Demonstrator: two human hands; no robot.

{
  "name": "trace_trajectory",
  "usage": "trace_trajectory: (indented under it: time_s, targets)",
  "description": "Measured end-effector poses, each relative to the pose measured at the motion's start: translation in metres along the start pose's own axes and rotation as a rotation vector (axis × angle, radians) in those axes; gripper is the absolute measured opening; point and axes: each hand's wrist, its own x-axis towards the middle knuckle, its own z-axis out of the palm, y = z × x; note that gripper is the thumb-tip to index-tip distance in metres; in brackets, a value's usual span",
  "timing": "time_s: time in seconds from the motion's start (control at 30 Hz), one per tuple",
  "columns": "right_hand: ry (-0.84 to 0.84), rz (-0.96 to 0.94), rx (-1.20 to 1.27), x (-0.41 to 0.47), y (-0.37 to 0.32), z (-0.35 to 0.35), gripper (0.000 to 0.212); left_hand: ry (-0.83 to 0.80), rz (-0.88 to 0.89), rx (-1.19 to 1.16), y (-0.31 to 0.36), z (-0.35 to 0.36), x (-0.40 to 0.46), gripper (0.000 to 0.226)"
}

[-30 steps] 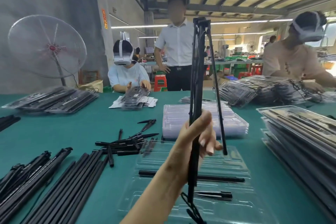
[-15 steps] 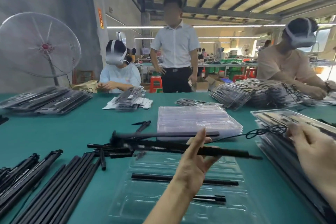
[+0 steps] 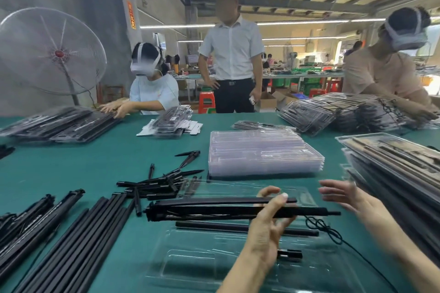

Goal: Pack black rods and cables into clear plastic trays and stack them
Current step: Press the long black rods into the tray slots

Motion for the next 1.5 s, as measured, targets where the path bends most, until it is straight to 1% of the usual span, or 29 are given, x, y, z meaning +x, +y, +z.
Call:
trace_trajectory:
  time_s: [0.03, 0.07, 0.1, 0.13, 0.17, 0.23, 0.3, 0.37, 0.4, 0.43, 0.53, 0.57, 0.63, 0.77, 0.83, 0.87, 0.93, 1.0, 1.07, 1.13, 1.2, 1.27, 1.3, 1.37, 1.43, 1.5]
  targets:
    - [-0.096, -0.025, 0.006, -0.004, -0.001, 0.005, 0.054, -0.004, -0.014, 0.008, -0.004, 0.001, 0.001, 0.028]
    - [-0.182, -0.06, -0.051, -0.009, -0.002, 0.011, 0.051, -0.004, -0.03, 0.018, -0.007, 0.001, 0.003, 0.028]
    - [-0.237, -0.099, -0.142, -0.012, -0.002, 0.015, 0.049, 0.006, -0.047, 0.027, -0.01, 0.001, 0.004, 0.027]
    - [-0.251, -0.128, -0.215, -0.015, -0.001, 0.019, 0.052, 0.025, -0.06, 0.029, -0.013, 0.0, 0.005, 0.025]
    - [-0.238, -0.138, -0.233, -0.016, 0.001, 0.022, 0.057, 0.05, -0.066, 0.025, -0.016, -0.001, 0.006, 0.023]
    - [-0.171, -0.097, -0.169, -0.02, 0.007, 0.028, 0.065, 0.078, -0.062, 0.027, -0.019, -0.004, 0.008, 0.022]
    - [-0.094, -0.05, -0.176, -0.02, 0.012, 0.031, 0.077, 0.068, -0.061, 0.061, -0.02, -0.004, 0.007, 0.019]
    - [-0.086, 0.018, -0.204, -0.019, 0.014, 0.029, 0.088, 0.07, -0.07, 0.106, -0.022, -0.001, 0.005, 0.013]
    - [-0.104, 0.056, -0.206, -0.019, 0.014, 0.026, 0.087, 0.081, -0.075, 0.136, -0.024, 0.0, 0.005, 0.01]
    - [-0.131, 0.077, -0.22, -0.019, 0.015, 0.024, 0.08, 0.088, -0.078, 0.168, -0.025, 0.001, 0.005, 0.008]
    - [-0.165, 0.061, -0.323, -0.017, 0.016, 0.018, 0.045, 0.052, -0.055, 0.231, -0.025, 0.003, 0.003, 0.009]
    - [-0.165, 0.039, -0.363, -0.017, 0.02, 0.016, 0.043, 0.032, -0.034, 0.257, -0.024, 0.002, 0.002, 0.013]
    - [-0.098, -0.006, -0.382, -0.015, 0.028, 0.011, 0.056, 0.0, 0.007, 0.315, -0.026, 0.0, 0.001, 0.025]
    - [0.084, -0.063, -0.227, -0.014, 0.03, 0.004, 0.058, -0.009, 0.068, 0.369, -0.027, -0.003, -0.001, 0.049]
    - [0.137, -0.103, -0.186, -0.017, 0.029, 0.004, 0.061, -0.001, 0.094, 0.383, -0.027, -0.004, 0.0, 0.051]
    - [0.157, -0.143, -0.189, -0.018, 0.029, 0.004, 0.057, 0.001, 0.094, 0.374, -0.028, -0.005, 0.001, 0.051]
    - [0.186, -0.275, -0.303, -0.017, 0.028, 0.003, 0.045, -0.01, 0.082, 0.343, -0.029, -0.006, 0.003, 0.051]
    - [0.216, -0.504, -0.566, -0.015, 0.024, -0.001, 0.012, -0.022, 0.077, 0.326, -0.029, -0.009, 0.002, 0.054]
    - [0.243, -0.601, -0.763, -0.011, 0.025, -0.006, 0.022, -0.006, 0.078, 0.319, -0.028, -0.014, 0.002, 0.055]
    - [0.183, -0.577, -0.774, -0.01, 0.028, -0.004, 0.02, -0.006, 0.079, 0.273, -0.025, -0.018, 0.003, 0.054]
    - [0.06, -0.488, -0.687, -0.013, 0.034, 0.005, 0.007, -0.022, 0.079, 0.196, -0.02, -0.019, 0.003, 0.053]
    - [-0.001, -0.368, -0.58, -0.015, 0.037, 0.007, 0.017, -0.008, 0.1, 0.171, -0.018, -0.019, 0.005, 0.052]
    - [-0.014, -0.341, -0.557, -0.016, 0.036, 0.007, 0.016, 0.011, 0.124, 0.179, -0.018, -0.02, 0.007, 0.049]
    - [-0.055, -0.383, -0.531, -0.019, 0.031, 0.009, 0.004, 0.068, 0.175, 0.22, -0.019, -0.024, 0.012, 0.044]
    - [-0.062, -0.423, -0.468, -0.021, 0.027, 0.01, 0.004, 0.123, 0.206, 0.248, -0.02, -0.027, 0.015, 0.041]
    - [-0.006, -0.465, -0.439, -0.021, 0.025, 0.011, 0.004, 0.152, 0.222, 0.253, -0.019, -0.029, 0.017, 0.043]
